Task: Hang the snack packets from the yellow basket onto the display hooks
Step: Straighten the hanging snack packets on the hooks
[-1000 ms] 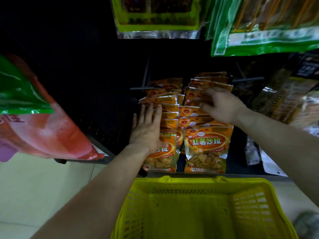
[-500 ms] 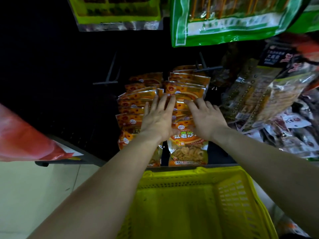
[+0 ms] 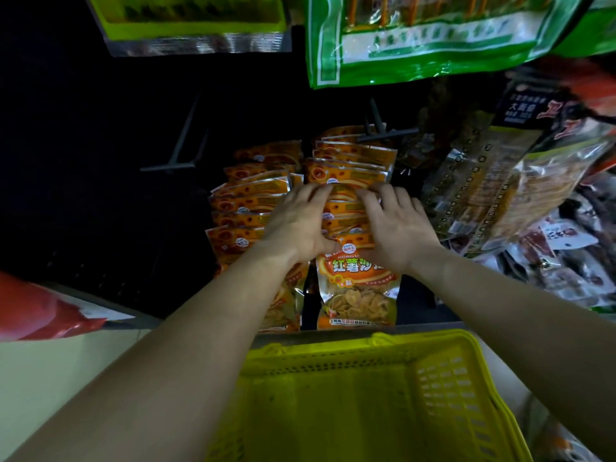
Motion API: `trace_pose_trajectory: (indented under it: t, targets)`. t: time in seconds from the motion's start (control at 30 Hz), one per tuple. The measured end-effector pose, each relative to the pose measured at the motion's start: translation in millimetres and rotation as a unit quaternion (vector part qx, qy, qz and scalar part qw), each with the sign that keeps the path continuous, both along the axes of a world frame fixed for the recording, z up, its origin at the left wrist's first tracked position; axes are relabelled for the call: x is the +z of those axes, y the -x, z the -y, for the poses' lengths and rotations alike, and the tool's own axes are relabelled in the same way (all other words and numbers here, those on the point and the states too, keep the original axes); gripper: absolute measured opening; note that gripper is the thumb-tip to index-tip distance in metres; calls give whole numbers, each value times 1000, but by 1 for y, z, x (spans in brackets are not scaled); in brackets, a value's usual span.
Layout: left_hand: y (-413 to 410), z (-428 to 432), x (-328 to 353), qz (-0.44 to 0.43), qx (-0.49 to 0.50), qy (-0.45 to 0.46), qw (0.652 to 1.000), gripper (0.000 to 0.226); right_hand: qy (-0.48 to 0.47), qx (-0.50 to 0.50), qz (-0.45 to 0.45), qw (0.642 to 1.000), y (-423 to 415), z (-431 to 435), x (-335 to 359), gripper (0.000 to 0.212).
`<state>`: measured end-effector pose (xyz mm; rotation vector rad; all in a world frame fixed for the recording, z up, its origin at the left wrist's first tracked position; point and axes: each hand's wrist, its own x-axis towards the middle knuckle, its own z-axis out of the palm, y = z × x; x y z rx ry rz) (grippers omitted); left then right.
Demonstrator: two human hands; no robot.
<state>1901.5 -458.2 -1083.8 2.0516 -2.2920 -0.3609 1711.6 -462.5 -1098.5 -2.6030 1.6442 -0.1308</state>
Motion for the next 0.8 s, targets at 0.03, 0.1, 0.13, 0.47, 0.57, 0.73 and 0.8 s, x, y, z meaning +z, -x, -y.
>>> trace_pose_trajectory:
  t: [0.03, 0.1, 0.13, 0.47, 0.57, 0.73, 0.8]
  targets:
    - [-1, 3, 1, 12, -7, -8, 1000, 125, -11, 7, -13, 1000, 0, 4, 2, 120]
    - [-1, 10, 1, 44, -21, -23, 999, 132, -35, 21, -34, 999, -2, 15, 3, 137]
    - [-1, 13, 0, 55, -23, -33, 998, 135, -45, 22, -43, 998, -4, 22, 3, 143]
    - [1, 23, 1, 46, -45, -59, 996, 87, -69, 27, -77, 994, -14, 50, -6, 117]
    - [-3, 17, 3, 6, -59, -45, 997, 65, -87, 33, -50, 994, -5, 40, -10, 88]
    - [-7, 18, 13, -87, -18, 42, 995, 88, -173, 30, 7, 984, 1, 34, 3, 79]
    - [-5, 23, 15, -88, -37, 18, 995, 102, -188, 35, 15, 981, -1, 30, 7, 75]
